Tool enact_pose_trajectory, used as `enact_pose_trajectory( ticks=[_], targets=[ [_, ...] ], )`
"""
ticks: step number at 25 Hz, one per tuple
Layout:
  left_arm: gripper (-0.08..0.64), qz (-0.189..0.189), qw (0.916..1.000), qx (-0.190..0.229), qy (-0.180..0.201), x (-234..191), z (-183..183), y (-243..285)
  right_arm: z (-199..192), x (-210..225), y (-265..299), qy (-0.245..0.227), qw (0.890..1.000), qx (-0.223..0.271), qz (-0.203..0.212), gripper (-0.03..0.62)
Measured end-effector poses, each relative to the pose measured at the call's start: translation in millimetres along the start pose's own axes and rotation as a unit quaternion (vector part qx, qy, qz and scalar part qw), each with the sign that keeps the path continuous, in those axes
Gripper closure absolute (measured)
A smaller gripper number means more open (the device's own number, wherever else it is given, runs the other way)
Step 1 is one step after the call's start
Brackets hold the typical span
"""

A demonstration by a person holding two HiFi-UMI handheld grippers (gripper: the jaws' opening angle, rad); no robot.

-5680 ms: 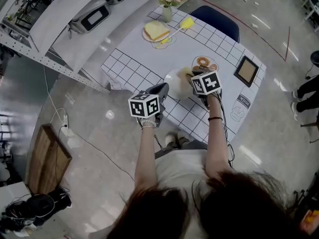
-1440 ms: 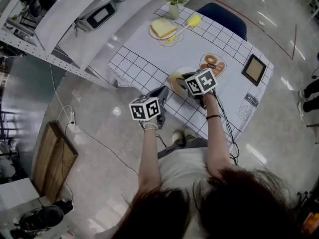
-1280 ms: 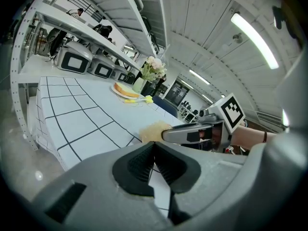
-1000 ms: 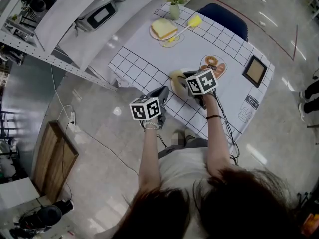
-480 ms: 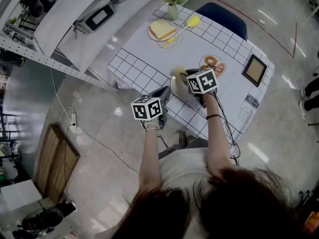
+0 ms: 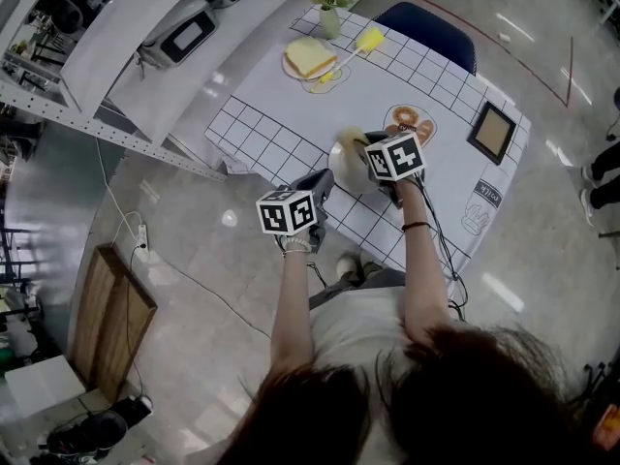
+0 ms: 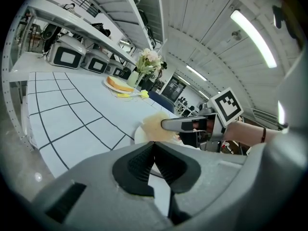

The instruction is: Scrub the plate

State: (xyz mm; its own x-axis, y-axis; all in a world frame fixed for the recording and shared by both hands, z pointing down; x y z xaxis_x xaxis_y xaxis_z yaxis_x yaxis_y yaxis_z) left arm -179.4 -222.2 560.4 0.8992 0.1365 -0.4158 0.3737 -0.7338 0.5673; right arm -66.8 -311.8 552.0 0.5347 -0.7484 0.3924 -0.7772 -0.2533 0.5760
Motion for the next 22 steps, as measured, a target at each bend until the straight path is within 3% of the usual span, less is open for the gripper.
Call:
enact_pose_trajectory(
  ticks=[22],
  targets=[
    [0.549,-0.014,0.9999,-0.003,0.003,17,-4,2,-14,6,-27,0.013,1.000,-0.008,-0.011,0.512]
  ],
)
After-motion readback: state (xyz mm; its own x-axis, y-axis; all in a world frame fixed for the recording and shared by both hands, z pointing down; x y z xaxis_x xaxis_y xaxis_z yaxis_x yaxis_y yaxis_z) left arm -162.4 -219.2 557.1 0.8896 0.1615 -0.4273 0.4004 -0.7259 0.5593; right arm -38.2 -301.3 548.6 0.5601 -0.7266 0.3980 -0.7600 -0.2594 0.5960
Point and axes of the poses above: the fingertips, and each gripper's own axes: y forward along the fingers, x to its right, z out of its top, the point moved 4 cm from there along -y, backward along the fingers, and after that the axes turned 14 degrees about z, right-handed, at the moved point
